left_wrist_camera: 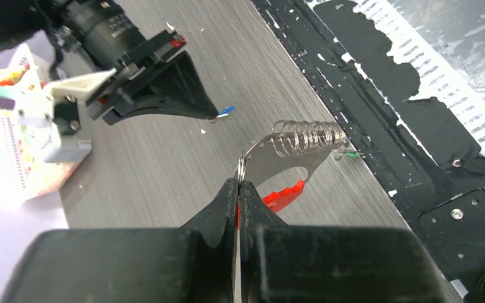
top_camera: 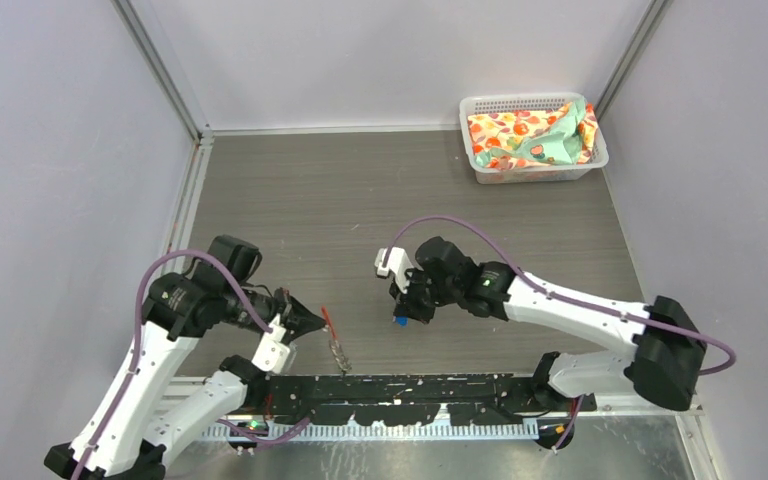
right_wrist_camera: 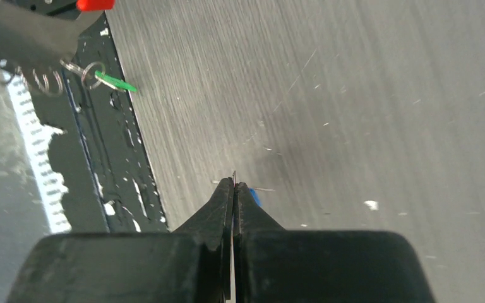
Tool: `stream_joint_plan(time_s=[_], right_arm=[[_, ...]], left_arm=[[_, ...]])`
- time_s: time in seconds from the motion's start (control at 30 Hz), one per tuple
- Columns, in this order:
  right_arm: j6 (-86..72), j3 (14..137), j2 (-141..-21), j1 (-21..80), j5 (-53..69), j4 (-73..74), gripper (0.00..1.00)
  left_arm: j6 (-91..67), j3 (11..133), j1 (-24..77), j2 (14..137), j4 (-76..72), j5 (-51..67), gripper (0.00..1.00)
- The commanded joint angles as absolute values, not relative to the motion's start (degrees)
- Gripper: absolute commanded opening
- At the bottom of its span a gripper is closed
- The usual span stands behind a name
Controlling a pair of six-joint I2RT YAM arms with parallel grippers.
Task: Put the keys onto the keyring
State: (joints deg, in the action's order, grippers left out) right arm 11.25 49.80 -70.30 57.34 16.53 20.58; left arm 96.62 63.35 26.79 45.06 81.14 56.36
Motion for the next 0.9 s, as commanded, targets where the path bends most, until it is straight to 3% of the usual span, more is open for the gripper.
stream_joint_plan(time_s=[0.0, 0.2, 0.43, 0.6, 0.73, 0.87], right_arm=[[-5.5, 48.2, -74.5, 53.6, 22.1, 5.5, 0.01], [-9.3, 48.6, -86.0, 48.5, 23.1, 2.4, 0.02], [-9.1, 53.3, -94.6, 46.9, 15.8, 6.7, 0.14], [-9.4, 54.8, -94.4, 46.8, 12.6, 7.9, 0.22], [-6.9, 57.1, -88.3, 46.8, 10.6, 10.1, 0.5], [-1.1, 58.3, -77.8, 46.8, 14.0, 9.7, 0.65]], left_arm=[[87.5, 60.7, 27.0, 43.2, 72.3, 56.7, 0.0], [82.9, 58.9, 27.0, 42.7, 67.9, 56.4, 0.0], [81.5, 58.1, 27.0, 41.7, 67.8, 54.9, 0.0], [78.6, 58.2, 27.0, 41.2, 66.5, 54.8, 0.0], [75.5, 59.2, 27.0, 42.0, 67.1, 55.4, 0.0], [72.7, 59.8, 27.0, 43.1, 67.1, 57.2, 0.0]])
